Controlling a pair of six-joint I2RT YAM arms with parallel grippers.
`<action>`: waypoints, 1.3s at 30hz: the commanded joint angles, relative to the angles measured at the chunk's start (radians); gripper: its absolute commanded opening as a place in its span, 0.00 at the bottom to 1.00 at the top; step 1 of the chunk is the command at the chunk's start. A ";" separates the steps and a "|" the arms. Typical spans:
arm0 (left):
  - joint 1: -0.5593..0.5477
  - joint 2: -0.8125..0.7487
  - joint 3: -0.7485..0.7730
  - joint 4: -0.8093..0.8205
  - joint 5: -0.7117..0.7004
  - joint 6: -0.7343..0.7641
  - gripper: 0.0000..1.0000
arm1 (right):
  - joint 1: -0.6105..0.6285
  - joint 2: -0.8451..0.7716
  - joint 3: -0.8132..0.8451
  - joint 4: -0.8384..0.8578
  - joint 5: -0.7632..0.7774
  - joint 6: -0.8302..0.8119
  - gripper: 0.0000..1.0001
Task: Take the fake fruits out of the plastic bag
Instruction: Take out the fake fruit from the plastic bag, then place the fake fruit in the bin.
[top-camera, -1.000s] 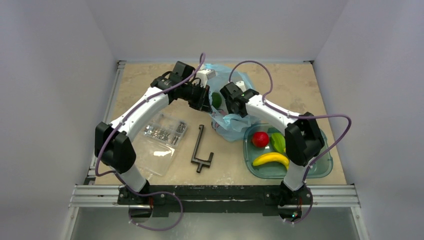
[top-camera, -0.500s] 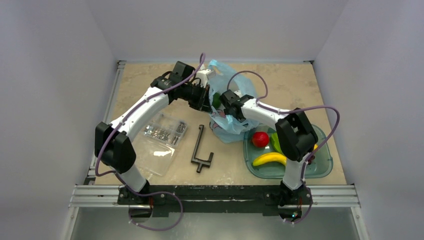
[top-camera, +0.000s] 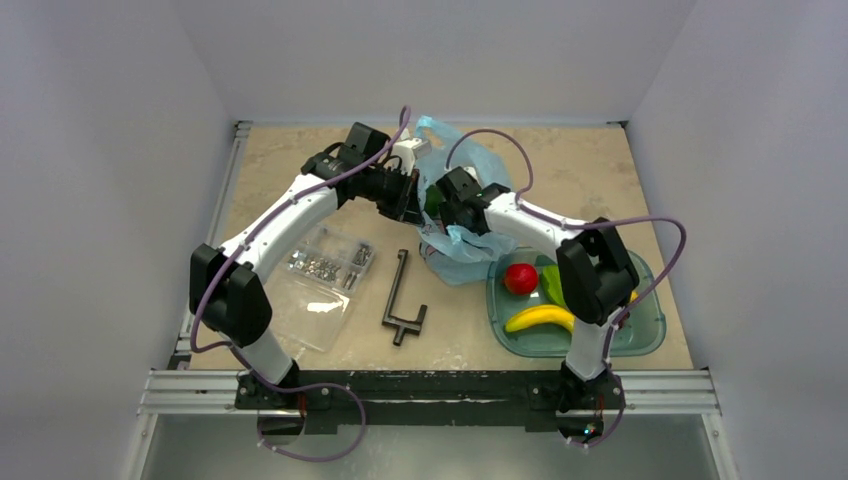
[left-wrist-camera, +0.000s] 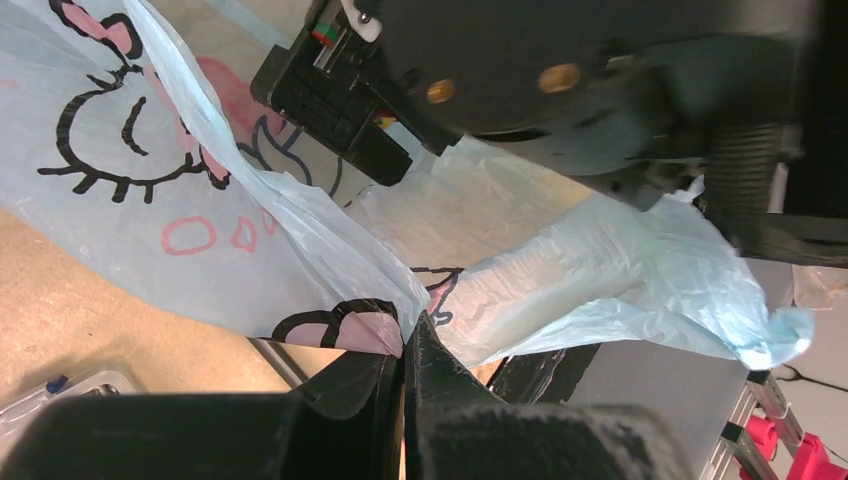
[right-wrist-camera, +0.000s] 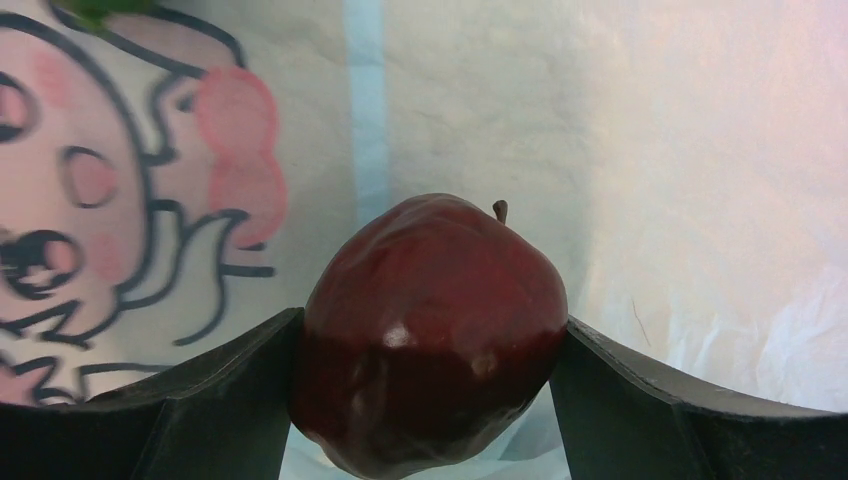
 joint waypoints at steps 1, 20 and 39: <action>0.009 0.001 0.014 0.026 0.024 -0.009 0.00 | 0.002 -0.122 0.031 0.130 -0.106 -0.025 0.46; 0.009 0.013 0.015 0.016 -0.007 0.002 0.00 | 0.001 -0.548 -0.032 0.273 -0.393 0.104 0.17; 0.011 -0.116 -0.032 0.087 -0.052 0.073 0.00 | -0.013 -0.994 -0.241 -0.282 0.323 0.418 0.00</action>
